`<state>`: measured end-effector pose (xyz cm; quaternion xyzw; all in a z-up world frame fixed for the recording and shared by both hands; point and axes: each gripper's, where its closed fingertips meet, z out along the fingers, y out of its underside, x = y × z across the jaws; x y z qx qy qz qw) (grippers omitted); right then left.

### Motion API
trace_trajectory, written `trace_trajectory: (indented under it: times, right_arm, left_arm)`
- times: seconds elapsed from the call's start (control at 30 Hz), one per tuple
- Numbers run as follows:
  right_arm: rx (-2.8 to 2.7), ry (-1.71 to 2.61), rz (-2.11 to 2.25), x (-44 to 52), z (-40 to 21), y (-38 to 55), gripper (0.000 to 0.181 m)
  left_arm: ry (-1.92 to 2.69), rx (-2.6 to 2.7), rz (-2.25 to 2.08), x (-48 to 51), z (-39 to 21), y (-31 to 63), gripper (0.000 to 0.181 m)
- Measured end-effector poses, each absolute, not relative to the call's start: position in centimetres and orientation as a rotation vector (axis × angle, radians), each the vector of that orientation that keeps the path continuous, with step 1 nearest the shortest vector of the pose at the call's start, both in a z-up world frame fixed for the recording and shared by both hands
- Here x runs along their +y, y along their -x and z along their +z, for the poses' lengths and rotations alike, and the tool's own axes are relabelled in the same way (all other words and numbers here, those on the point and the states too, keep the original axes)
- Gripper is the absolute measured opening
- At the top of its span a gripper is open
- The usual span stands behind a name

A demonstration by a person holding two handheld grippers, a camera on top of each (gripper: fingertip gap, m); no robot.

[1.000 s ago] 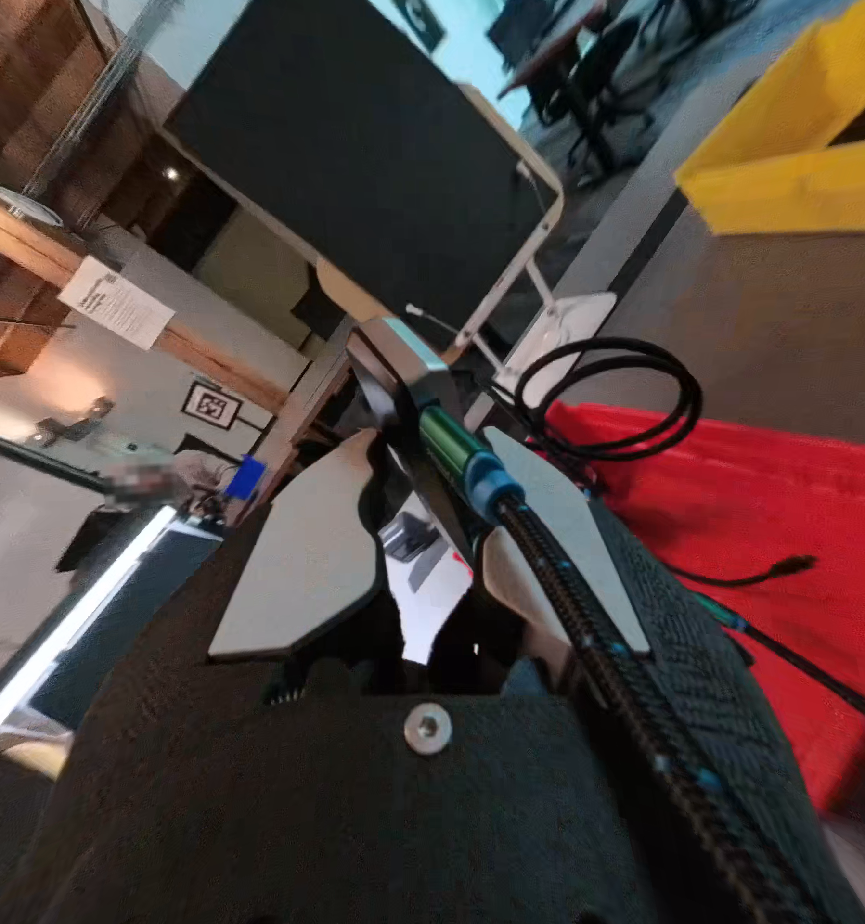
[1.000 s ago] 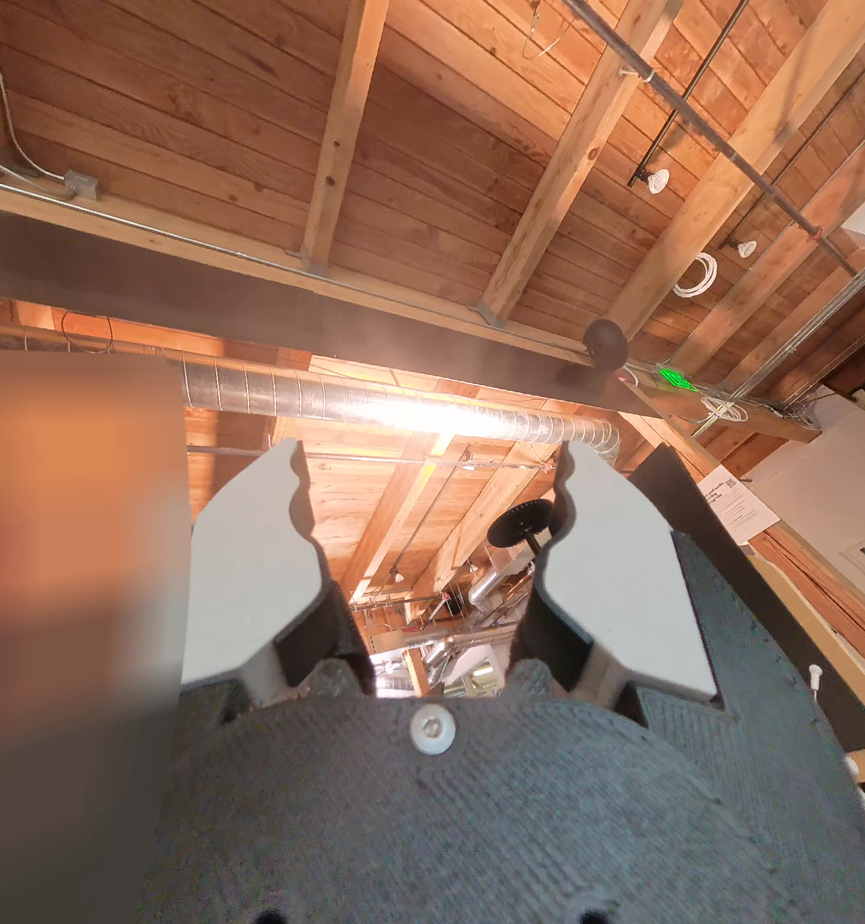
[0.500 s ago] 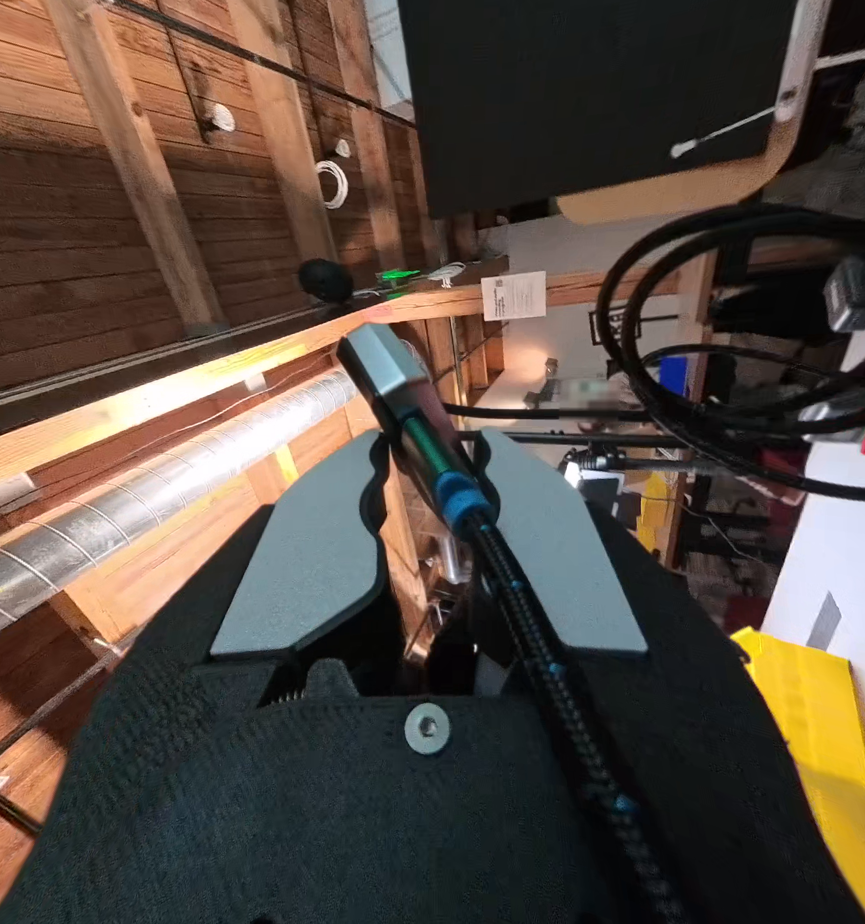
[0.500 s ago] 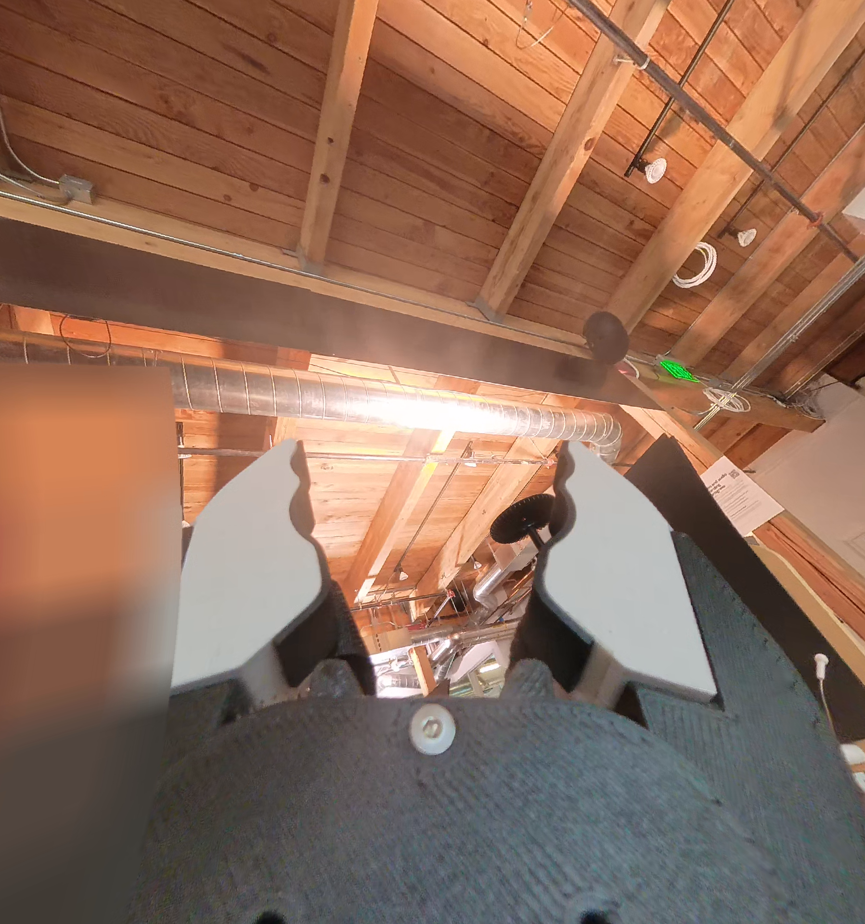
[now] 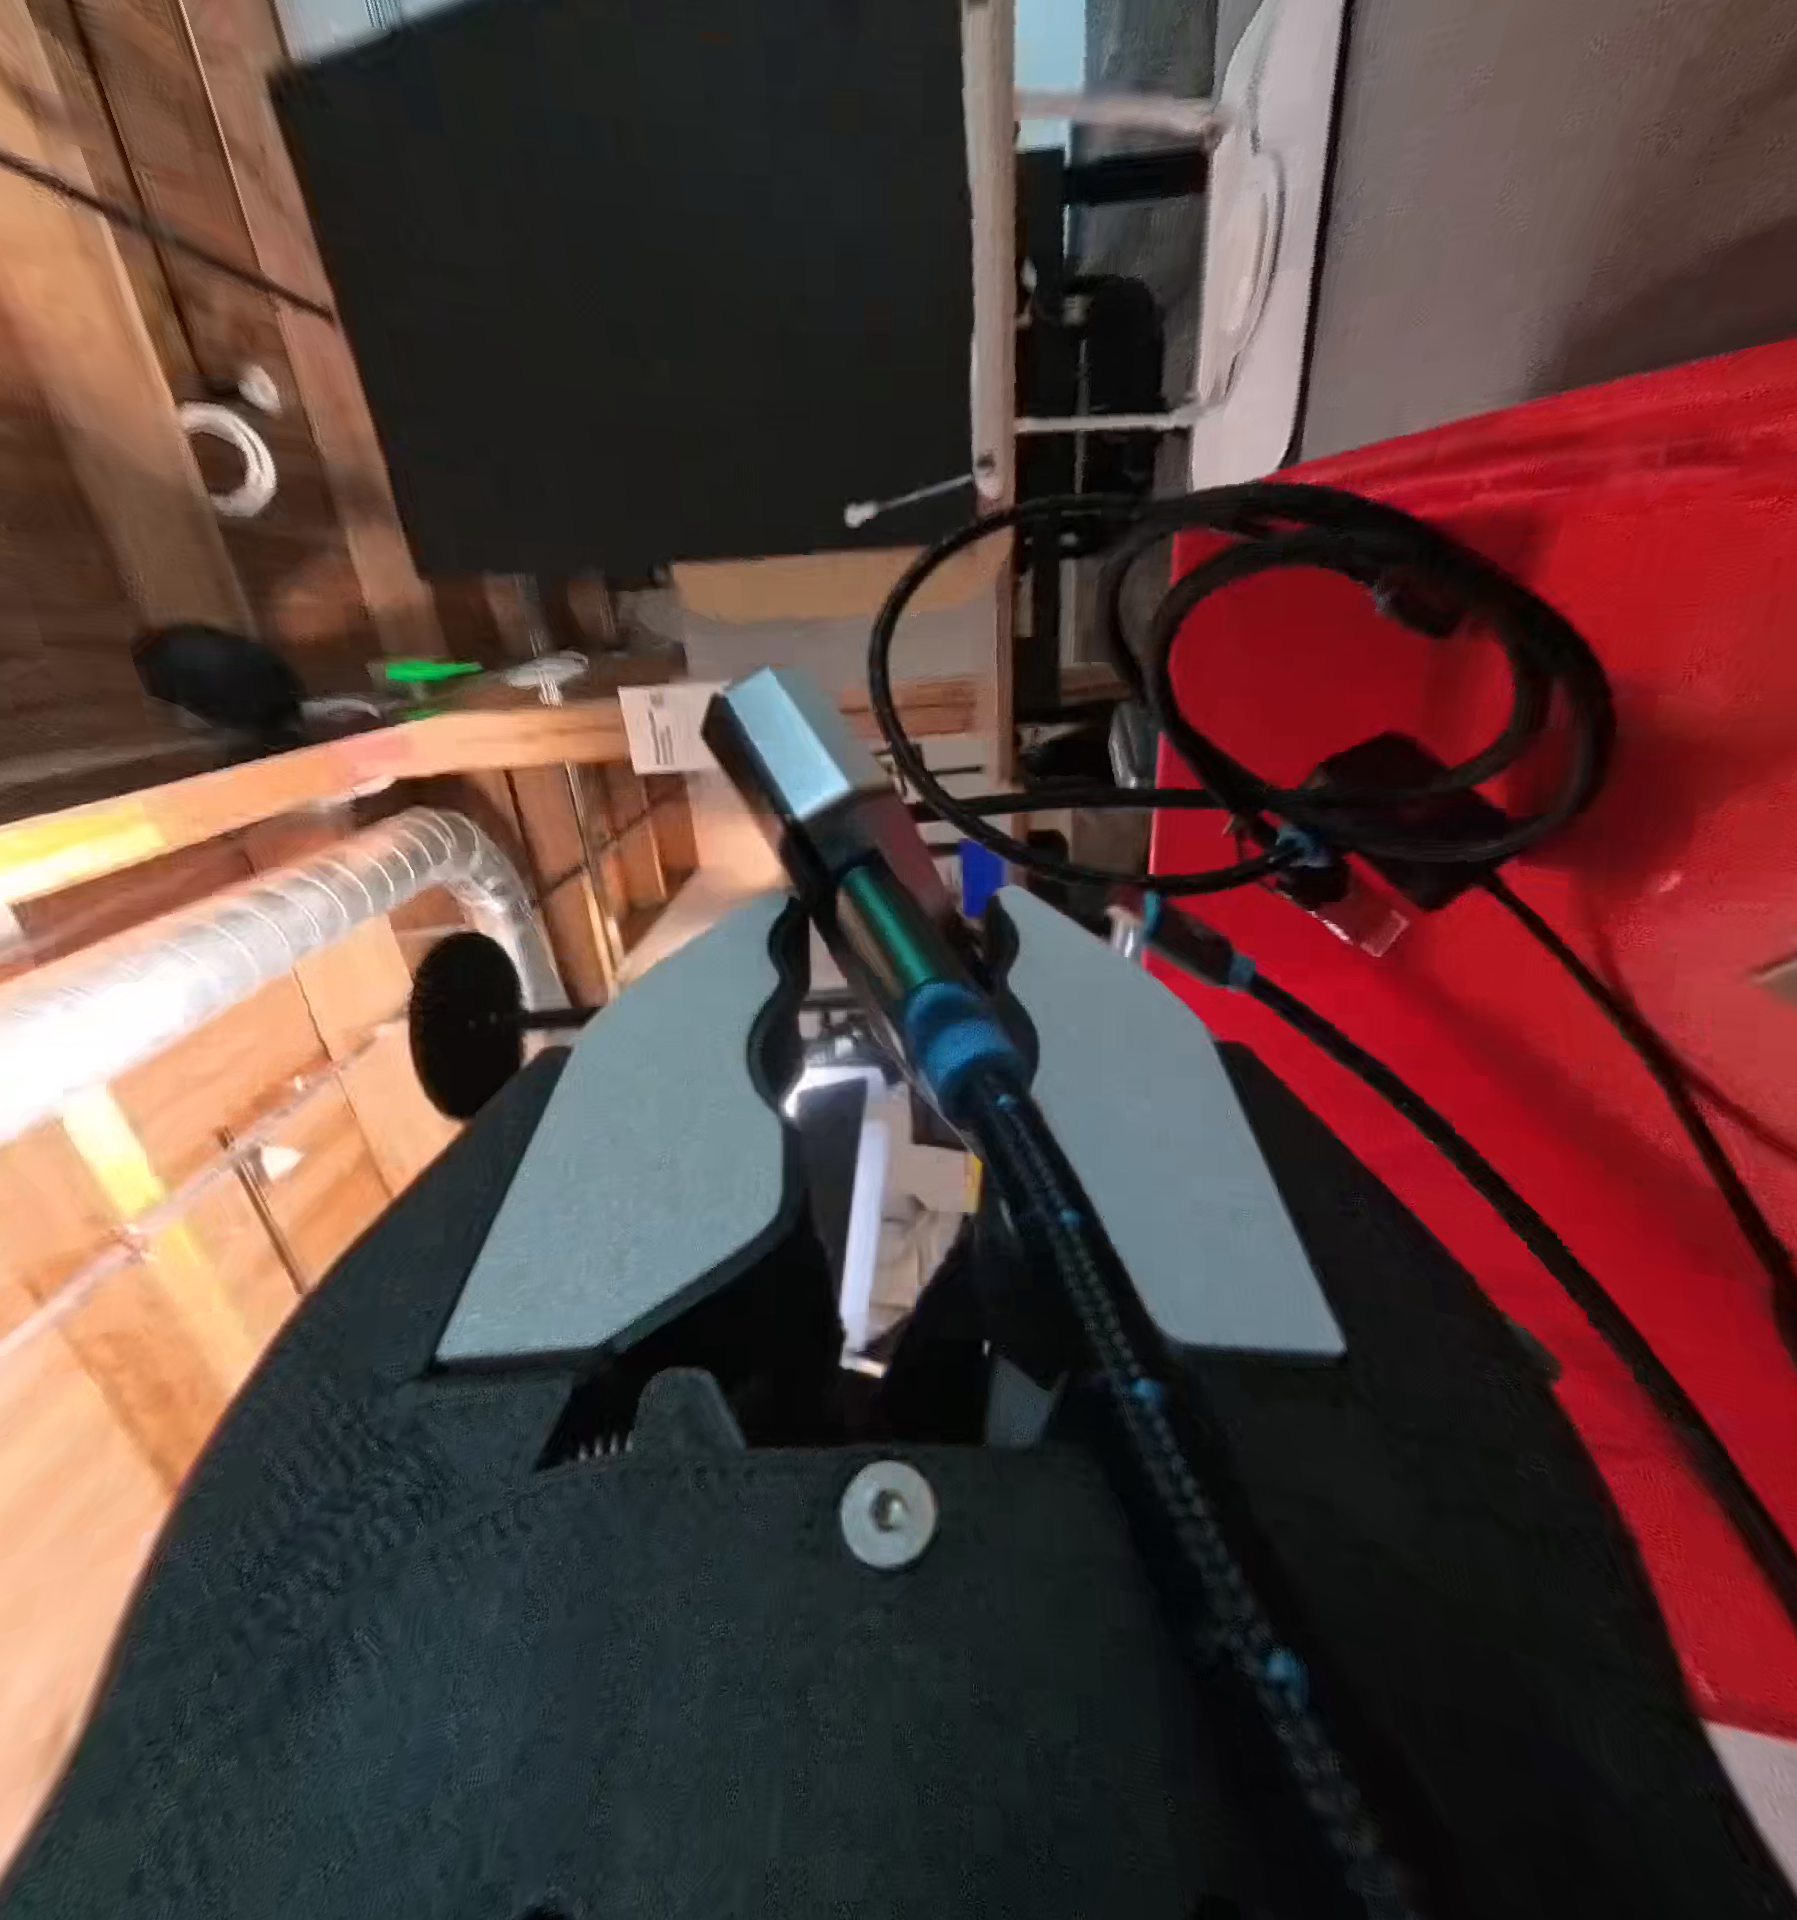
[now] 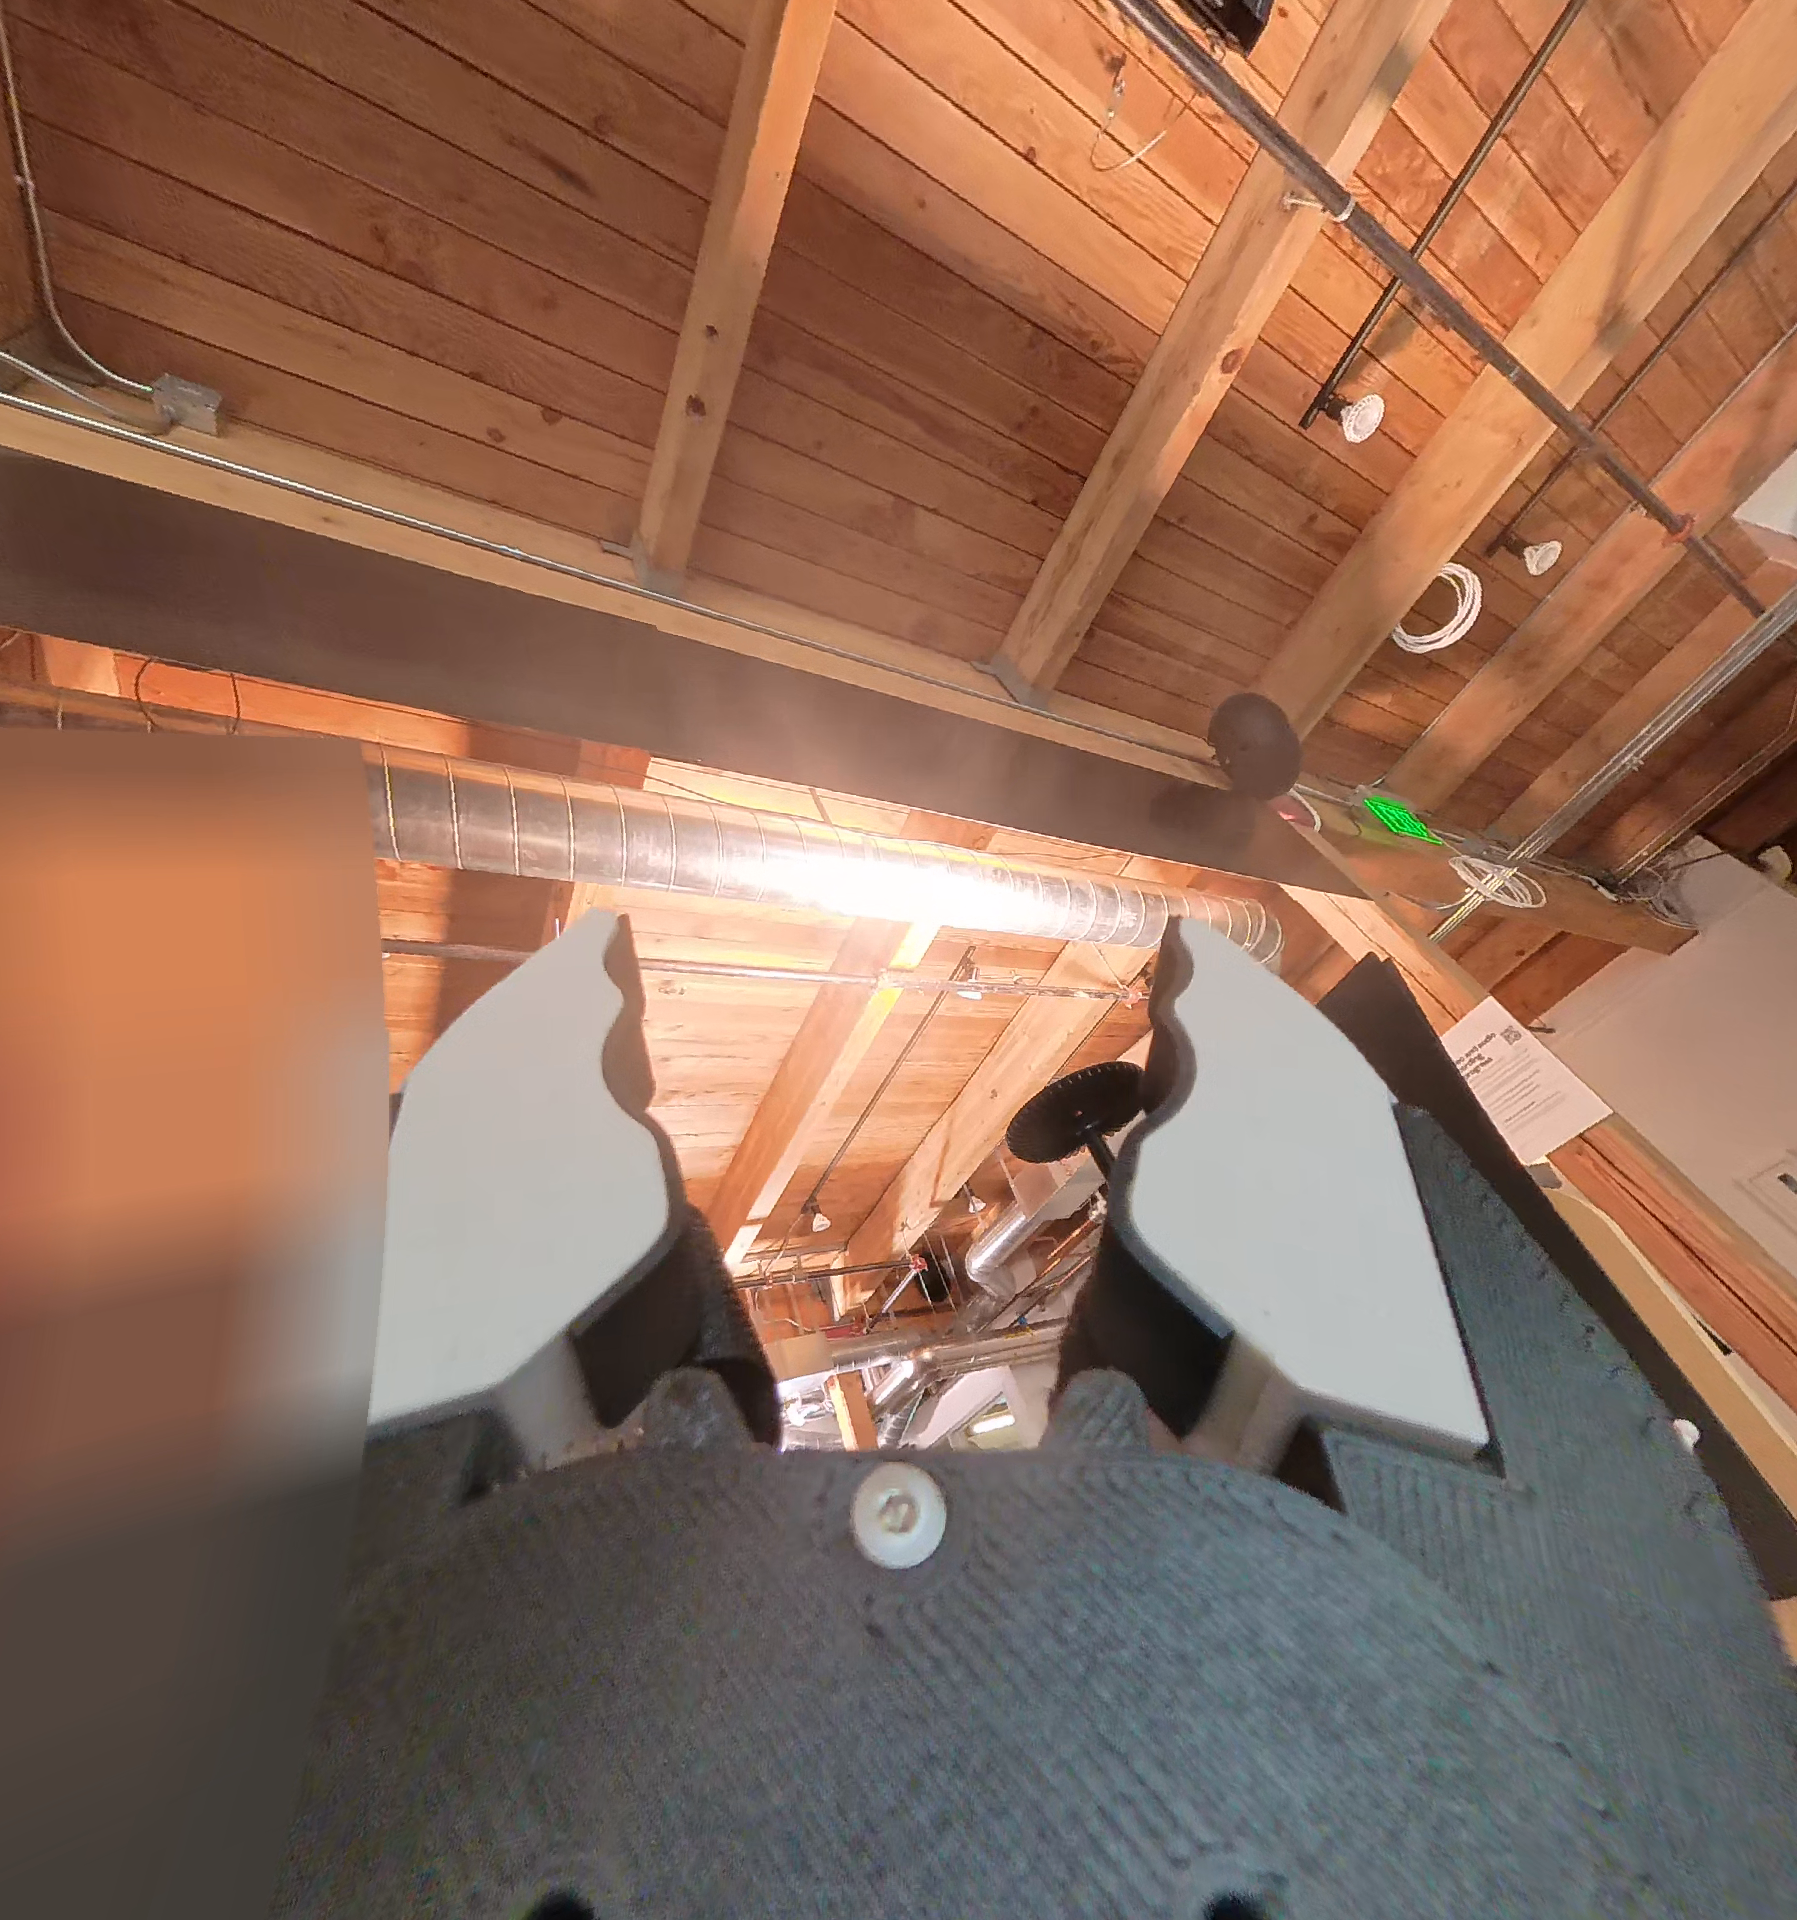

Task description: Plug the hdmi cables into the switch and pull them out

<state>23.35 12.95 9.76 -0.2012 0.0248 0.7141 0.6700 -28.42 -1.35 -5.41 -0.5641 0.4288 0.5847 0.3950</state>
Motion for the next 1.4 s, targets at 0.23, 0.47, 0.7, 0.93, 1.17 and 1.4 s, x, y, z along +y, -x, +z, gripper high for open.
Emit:
trace_trajectory:
  times: [0.23,0.47,0.7,0.93,1.17,1.4]
  right_arm:
    - [0.064,0.451,1.61,13.2,9.7,-23.6,0.094]
    - [0.076,0.443,1.598,13.2,9.7,-24.3,0.094]
    - [0.092,0.418,1.6,13.1,9.9,-25.4,0.094]
    - [-0.21,0.509,1.567,9.8,10.5,-20.4,0.092]
    - [-0.695,0.746,1.301,3.2,7.3,-8.6,0.094]
    - [-1.058,1.092,0.498,0.7,-1.9,0.7,0.093]
  left_arm:
    - [1.417,0.493,1.644,-1.2,1.3,34.7,0.032]
    - [0.873,0.362,1.715,-4.1,7.3,32.5,0.031]
    - [0.738,0.777,1.563,-4.1,2.5,21.6,0.031]
    - [1.259,0.64,1.39,-2.2,-5.1,27.7,0.031]
    - [1.111,0.444,1.607,-2.9,-1.4,28.8,0.031]
    - [1.092,0.399,1.59,-3.2,-1.3,28.0,0.031]
